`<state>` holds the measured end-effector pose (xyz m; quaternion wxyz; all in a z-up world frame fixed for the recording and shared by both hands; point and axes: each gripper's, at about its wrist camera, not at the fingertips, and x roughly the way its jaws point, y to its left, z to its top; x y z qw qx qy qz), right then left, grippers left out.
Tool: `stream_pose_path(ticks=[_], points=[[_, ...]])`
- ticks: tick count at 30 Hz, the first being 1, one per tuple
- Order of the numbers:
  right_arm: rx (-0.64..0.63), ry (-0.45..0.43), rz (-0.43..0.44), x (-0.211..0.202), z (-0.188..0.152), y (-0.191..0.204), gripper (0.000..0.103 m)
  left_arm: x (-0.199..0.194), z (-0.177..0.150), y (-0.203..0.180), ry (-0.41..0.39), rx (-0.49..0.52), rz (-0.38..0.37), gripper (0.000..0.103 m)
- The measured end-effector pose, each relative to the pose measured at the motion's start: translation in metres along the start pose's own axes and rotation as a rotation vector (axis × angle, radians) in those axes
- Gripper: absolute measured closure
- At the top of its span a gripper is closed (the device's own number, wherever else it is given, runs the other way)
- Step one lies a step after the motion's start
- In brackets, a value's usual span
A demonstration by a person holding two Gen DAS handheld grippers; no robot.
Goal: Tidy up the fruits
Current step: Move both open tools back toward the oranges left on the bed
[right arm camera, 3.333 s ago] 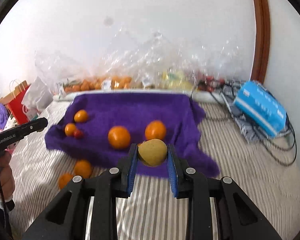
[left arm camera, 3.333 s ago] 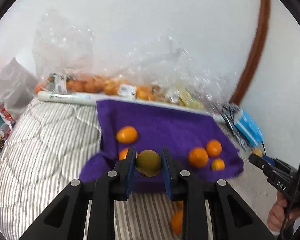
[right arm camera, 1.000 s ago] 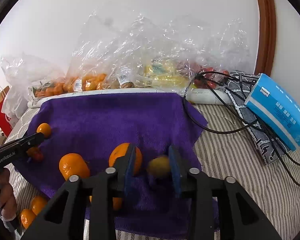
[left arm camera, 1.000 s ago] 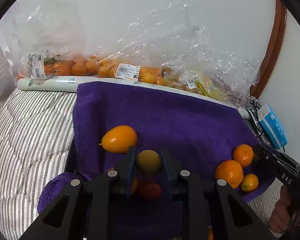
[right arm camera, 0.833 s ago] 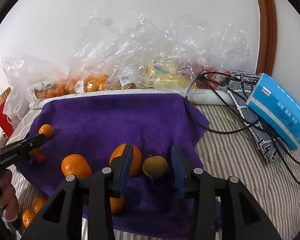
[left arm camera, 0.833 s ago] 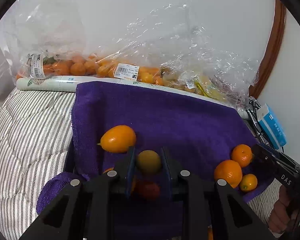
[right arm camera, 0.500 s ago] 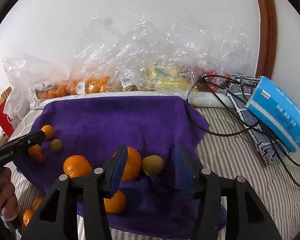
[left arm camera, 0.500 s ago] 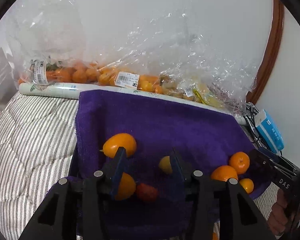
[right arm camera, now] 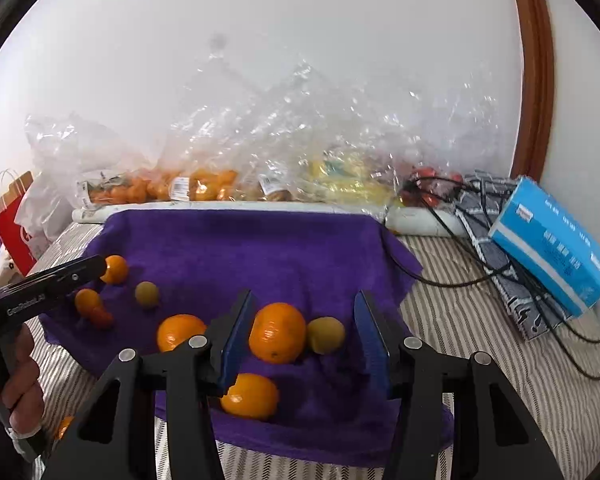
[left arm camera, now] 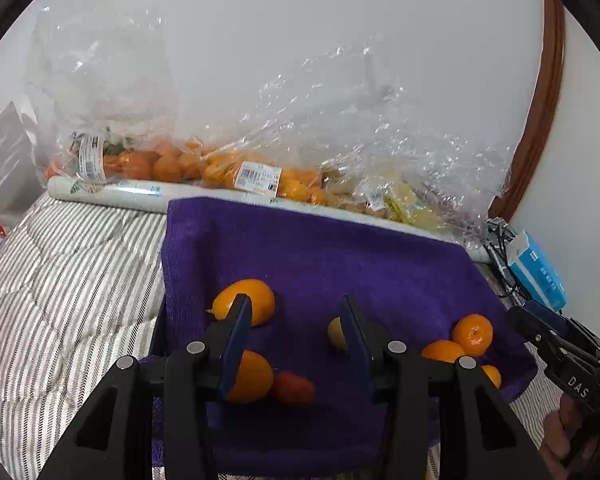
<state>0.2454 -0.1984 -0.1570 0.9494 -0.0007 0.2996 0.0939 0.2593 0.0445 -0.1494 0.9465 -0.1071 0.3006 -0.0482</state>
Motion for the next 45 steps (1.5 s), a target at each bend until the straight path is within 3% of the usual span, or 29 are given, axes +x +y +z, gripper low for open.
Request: stream_pose_path(ticks=[6, 15, 26, 45], points=[[-0.019, 0.031, 0.041, -0.022, 0.007, 0.017, 0.052, -0.015, 0.003, -0.005, -0.048, 0.006, -0.019, 0.059], [0.002, 0.058, 0.044, -0.069, -0.005, 0.040, 0.052, -0.044, 0.011, -0.018, -0.061, 0.093, 0.037, 0.057], [0.003, 0.091, 0.032, -0.099, -0.031, 0.058, 0.052, -0.085, -0.013, 0.000, 0.072, 0.100, 0.026, 0.050], [-0.022, 0.170, 0.098, -0.094, -0.069, 0.099, 0.052, -0.114, -0.047, 0.038, 0.122, 0.076, 0.079, 0.050]])
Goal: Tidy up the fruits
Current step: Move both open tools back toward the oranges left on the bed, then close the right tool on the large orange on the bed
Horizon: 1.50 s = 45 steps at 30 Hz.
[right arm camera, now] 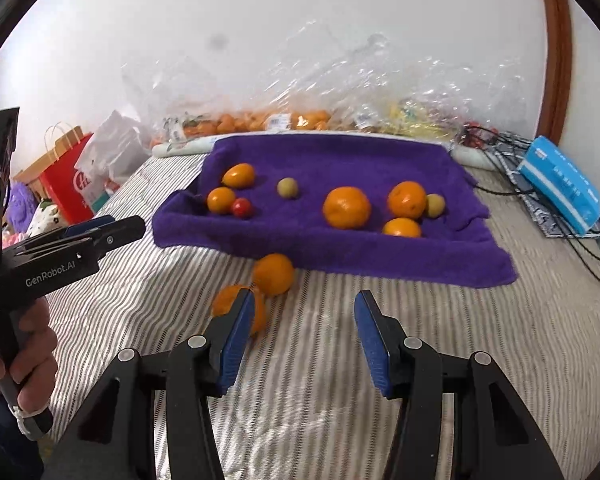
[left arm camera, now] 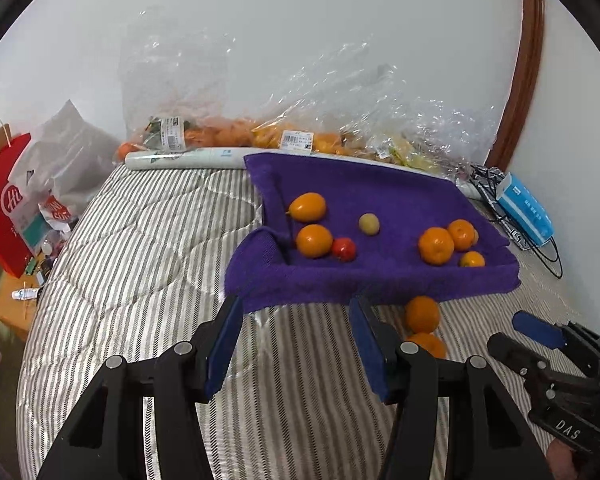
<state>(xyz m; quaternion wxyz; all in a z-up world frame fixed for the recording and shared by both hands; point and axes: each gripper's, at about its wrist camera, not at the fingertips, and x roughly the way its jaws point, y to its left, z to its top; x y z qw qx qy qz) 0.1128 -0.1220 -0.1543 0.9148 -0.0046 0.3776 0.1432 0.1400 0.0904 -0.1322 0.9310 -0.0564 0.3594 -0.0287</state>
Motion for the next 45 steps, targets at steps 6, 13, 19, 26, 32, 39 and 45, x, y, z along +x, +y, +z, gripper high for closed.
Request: stream_pose_path(ticks=[6, 13, 19, 26, 32, 39, 45], points=[[-0.029, 0.047, 0.043, 0.024, -0.006, 0.020, 0.052, 0.011, -0.003, 0.014, 0.023, -0.011, 0.007, 0.050], [-0.080, 0.091, 0.053, 0.052, -0.007, 0.040, 0.052, 0.024, -0.006, 0.026, 0.061, -0.028, -0.005, 0.050], [-0.105, 0.125, 0.055, 0.070, -0.010, 0.048, 0.063, 0.035, -0.012, 0.025, 0.097, -0.011, 0.014, 0.050], [-0.139, 0.079, 0.106, 0.049, -0.015, 0.044, 0.063, 0.047, -0.025, 0.012, 0.148, -0.016, -0.013, 0.050], [-0.120, 0.016, 0.070, 0.015, -0.021, 0.007, 0.063, 0.049, -0.033, -0.025, 0.161, 0.020, -0.117, 0.050], [-0.012, -0.016, -0.054, -0.006, -0.035, -0.071, 0.063, 0.053, -0.039, -0.059, 0.163, 0.046, -0.185, 0.047], [0.097, -0.031, -0.103, -0.011, -0.044, -0.122, 0.063, 0.062, -0.037, -0.087, 0.148, 0.087, -0.145, 0.047]])
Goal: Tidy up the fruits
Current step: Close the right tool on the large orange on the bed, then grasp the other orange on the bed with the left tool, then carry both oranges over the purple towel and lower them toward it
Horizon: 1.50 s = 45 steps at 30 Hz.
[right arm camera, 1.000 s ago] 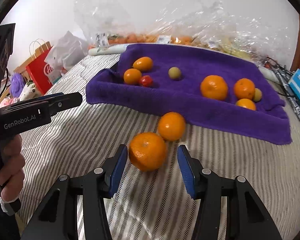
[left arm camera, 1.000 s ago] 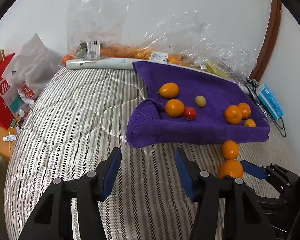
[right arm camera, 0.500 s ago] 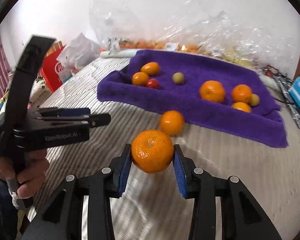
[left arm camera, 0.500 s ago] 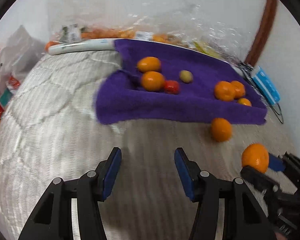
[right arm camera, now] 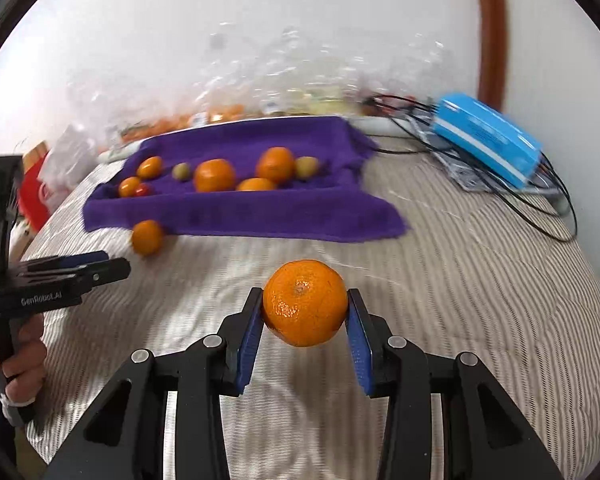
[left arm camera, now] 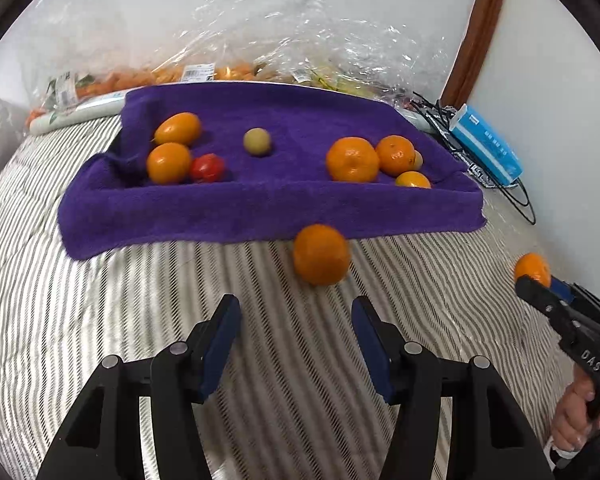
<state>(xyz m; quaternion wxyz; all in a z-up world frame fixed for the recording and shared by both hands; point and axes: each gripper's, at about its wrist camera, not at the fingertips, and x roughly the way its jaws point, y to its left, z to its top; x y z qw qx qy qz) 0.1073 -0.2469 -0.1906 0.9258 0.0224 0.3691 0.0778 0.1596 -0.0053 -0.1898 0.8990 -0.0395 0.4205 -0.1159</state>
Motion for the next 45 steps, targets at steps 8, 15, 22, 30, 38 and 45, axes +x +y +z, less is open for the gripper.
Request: stream_pose_path(ticks=[8, 15, 22, 30, 38, 45], points=[[0.013, 0.000, -0.002, 0.008, 0.003, -0.012, 0.063, 0.020, 0.020, -0.013, 0.000, -0.027, 0.055, 0.060], [-0.025, 0.008, 0.034, 0.025, 0.014, 0.002, 0.063, 0.026, 0.021, -0.019, -0.018, -0.004, 0.107, 0.072], [-0.036, 0.056, 0.070, 0.042, 0.017, 0.015, 0.063, 0.027, 0.021, -0.019, -0.018, -0.011, 0.099, 0.072], [0.020, 0.097, 0.057, 0.051, 0.017, 0.005, 0.063, 0.027, 0.020, -0.018, -0.021, -0.020, 0.089, 0.072], [-0.020, 0.045, 0.064, 0.040, 0.017, 0.012, 0.063, 0.019, 0.017, -0.009, -0.040, -0.060, 0.011, 0.073], [-0.051, 0.043, 0.054, 0.035, 0.014, 0.020, 0.063, -0.005, 0.014, -0.007, -0.050, -0.057, -0.005, 0.073]])
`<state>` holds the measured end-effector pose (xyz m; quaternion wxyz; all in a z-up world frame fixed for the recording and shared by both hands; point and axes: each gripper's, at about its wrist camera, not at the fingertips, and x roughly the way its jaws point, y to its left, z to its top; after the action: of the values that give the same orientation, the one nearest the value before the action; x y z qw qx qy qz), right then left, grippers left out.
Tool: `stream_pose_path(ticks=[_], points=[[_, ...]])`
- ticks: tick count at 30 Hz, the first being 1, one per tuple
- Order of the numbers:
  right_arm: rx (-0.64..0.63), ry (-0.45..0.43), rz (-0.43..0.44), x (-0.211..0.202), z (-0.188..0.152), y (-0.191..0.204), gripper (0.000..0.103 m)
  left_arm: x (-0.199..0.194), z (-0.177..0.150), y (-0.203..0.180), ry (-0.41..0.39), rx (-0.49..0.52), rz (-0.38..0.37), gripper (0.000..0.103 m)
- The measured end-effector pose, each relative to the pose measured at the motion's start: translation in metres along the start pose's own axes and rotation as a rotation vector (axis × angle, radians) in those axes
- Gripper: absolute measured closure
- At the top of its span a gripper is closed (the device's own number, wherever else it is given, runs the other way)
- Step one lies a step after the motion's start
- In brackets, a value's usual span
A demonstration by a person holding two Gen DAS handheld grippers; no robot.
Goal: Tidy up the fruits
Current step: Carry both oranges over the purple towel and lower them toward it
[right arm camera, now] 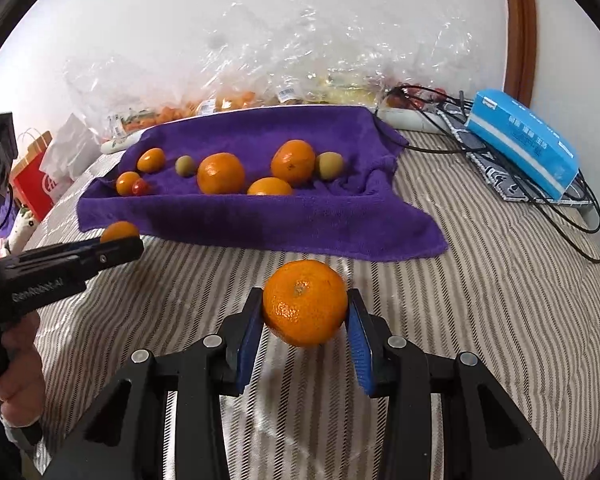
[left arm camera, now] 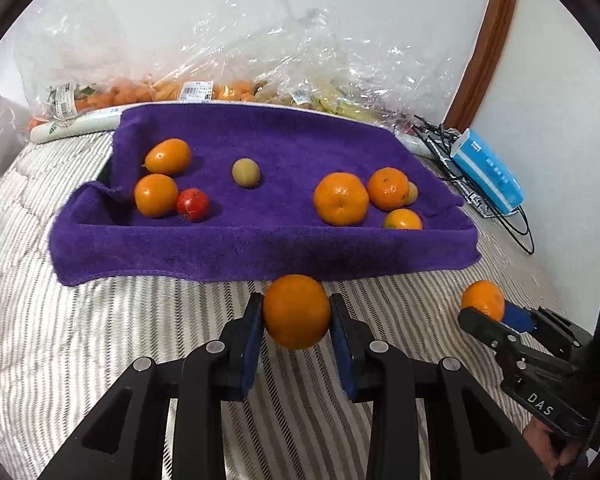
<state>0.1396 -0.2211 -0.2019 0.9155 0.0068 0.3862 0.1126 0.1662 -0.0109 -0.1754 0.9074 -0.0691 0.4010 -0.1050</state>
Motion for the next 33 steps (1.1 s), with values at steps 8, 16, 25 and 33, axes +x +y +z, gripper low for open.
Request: stream_pose_path(ticks=[8, 16, 25, 33], points=[[0.010, -0.034, 0.005, -0.026, 0.004, 0.014, 0.063, -0.030, 0.004, 0.012, -0.014, -0.026, 0.013, 0.073], [-0.004, -0.094, -0.025, -0.063, 0.016, 0.031, 0.063, -0.066, 0.012, 0.015, -0.048, -0.043, 0.046, 0.073], [0.039, -0.119, -0.019, -0.092, 0.027, 0.033, 0.063, -0.098, 0.018, 0.010, -0.080, -0.049, 0.063, 0.073], [0.067, -0.139, -0.027, -0.111, 0.045, 0.035, 0.063, -0.124, 0.034, 0.008, -0.111, -0.048, 0.081, 0.073]])
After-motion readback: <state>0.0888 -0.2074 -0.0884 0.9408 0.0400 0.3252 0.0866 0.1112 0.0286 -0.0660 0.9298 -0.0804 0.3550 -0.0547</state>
